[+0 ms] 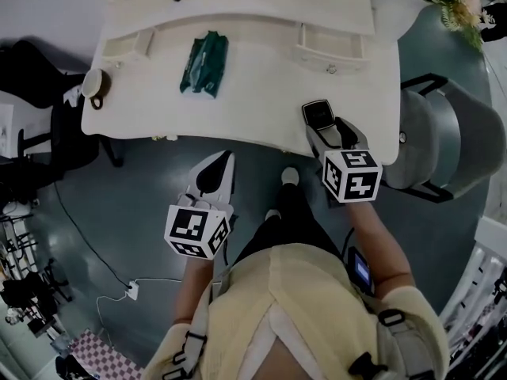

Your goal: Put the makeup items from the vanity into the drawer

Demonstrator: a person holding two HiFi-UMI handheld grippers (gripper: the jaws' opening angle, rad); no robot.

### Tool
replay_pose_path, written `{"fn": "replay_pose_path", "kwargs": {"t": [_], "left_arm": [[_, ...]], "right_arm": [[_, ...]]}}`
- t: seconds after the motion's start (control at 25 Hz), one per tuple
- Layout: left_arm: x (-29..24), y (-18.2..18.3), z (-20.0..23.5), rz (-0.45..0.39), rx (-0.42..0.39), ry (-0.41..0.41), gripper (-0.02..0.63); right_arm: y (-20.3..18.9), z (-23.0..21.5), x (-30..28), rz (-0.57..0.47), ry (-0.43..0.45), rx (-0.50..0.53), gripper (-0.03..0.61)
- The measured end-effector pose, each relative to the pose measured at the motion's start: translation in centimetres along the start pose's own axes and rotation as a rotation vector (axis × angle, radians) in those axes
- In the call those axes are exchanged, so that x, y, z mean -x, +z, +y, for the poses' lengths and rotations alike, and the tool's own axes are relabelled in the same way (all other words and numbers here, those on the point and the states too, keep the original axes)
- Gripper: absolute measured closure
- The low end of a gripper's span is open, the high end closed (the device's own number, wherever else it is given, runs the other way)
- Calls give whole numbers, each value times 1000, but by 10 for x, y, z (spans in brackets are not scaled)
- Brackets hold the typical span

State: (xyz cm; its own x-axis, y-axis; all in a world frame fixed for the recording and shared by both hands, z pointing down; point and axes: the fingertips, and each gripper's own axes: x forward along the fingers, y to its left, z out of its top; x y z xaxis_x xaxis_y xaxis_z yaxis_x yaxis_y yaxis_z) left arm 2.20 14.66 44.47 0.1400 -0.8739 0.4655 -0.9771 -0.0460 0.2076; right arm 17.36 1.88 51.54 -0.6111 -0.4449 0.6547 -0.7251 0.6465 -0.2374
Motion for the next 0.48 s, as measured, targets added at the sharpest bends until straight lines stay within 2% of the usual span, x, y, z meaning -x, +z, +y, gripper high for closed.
{"fn": "replay_pose_path", "kwargs": {"t": [0.24, 0.48], "left_arm": [[2, -8, 3, 14, 11, 4, 614], [6, -13, 6, 20, 18, 10, 614]], "right_arm": [[-4, 1, -7, 17, -25, 20, 295], [-10, -2, -11, 39, -66, 42, 307]]}}
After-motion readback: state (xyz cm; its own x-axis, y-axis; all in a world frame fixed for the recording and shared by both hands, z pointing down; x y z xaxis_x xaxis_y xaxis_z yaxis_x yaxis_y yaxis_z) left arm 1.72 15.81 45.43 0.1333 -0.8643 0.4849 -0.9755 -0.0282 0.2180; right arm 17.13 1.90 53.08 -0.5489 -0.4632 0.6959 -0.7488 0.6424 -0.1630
